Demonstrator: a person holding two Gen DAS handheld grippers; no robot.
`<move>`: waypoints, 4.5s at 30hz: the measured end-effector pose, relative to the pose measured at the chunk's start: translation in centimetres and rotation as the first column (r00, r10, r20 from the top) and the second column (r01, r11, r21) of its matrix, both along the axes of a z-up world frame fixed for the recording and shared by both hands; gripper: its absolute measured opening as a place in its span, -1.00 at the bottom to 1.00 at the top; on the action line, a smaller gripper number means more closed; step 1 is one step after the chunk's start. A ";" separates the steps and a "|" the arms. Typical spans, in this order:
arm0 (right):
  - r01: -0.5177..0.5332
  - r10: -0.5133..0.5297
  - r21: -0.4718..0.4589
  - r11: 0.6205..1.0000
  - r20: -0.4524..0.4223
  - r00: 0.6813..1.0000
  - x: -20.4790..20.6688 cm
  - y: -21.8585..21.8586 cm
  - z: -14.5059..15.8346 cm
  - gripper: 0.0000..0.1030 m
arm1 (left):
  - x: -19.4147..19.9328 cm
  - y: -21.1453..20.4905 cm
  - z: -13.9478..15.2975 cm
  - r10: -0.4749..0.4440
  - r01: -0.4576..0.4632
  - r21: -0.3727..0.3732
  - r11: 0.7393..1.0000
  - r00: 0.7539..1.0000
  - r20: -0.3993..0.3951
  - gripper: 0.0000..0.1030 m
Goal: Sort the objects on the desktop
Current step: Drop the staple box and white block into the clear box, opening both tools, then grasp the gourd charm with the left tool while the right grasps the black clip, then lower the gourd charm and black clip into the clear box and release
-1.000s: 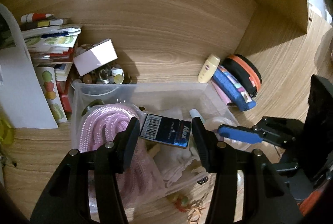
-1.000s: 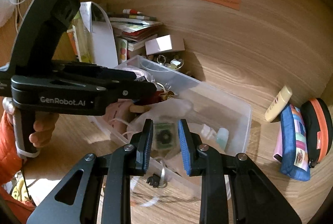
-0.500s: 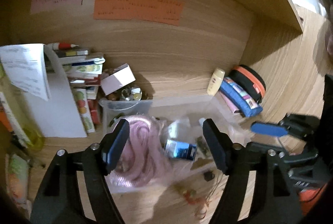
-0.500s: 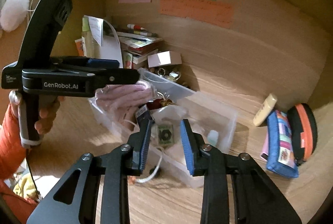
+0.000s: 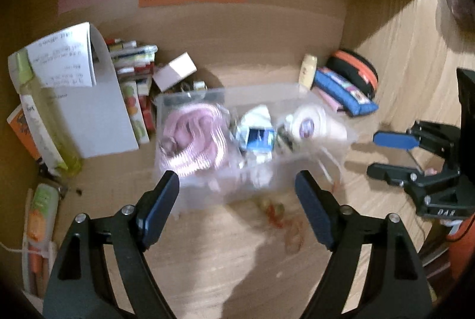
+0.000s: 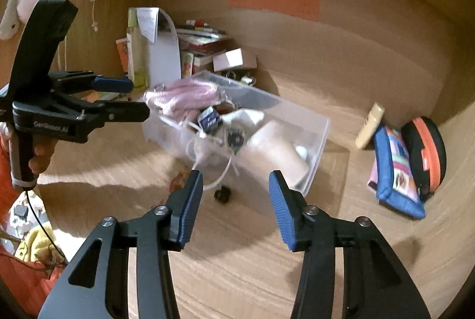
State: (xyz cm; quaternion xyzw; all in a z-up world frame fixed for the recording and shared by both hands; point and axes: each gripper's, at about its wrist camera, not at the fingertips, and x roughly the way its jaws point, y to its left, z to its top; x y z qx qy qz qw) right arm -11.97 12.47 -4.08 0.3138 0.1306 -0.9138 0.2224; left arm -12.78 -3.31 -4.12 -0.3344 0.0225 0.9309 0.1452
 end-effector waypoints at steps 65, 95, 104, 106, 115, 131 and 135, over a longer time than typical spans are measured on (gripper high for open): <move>0.100 -0.075 -0.073 0.992 0.282 0.956 -5.0 -2.1 -7.5 -0.66 | -1.1 -1.1 -2.8 -0.115 0.104 0.122 0.987 0.990 0.085 -0.43; 0.097 -0.091 -0.141 0.985 0.047 0.995 -3.1 2.0 1.8 -0.66 | -4.1 0.8 6.9 -0.125 0.139 0.160 0.977 0.988 -0.095 -0.43; 0.064 -0.052 -0.154 0.986 0.080 0.995 -6.8 0.4 1.3 -0.66 | -8.2 0.0 3.5 -0.080 0.081 0.148 0.986 0.997 -0.013 -0.43; 0.057 -0.044 -0.148 0.987 0.089 0.995 -7.5 0.0 1.0 -0.66 | -9.0 -0.2 2.5 -0.065 0.064 0.131 0.989 0.998 0.004 -0.43; 0.055 -0.044 -0.113 0.992 0.098 0.994 -9.7 -0.8 0.8 -0.66 | -10.6 -1.6 0.2 -0.039 0.034 0.134 0.990 0.999 0.036 -0.43; 0.053 -0.052 -0.023 0.998 0.071 0.996 -11.2 -2.9 0.1 -0.65 | -10.0 -1.3 0.4 -0.027 0.028 0.091 0.995 1.000 -0.003 0.00; 0.067 -0.064 -0.031 0.997 0.073 0.995 -11.1 -2.7 0.3 -0.51 | -9.7 -1.4 0.7 -0.020 0.021 0.088 0.996 1.000 -0.020 0.08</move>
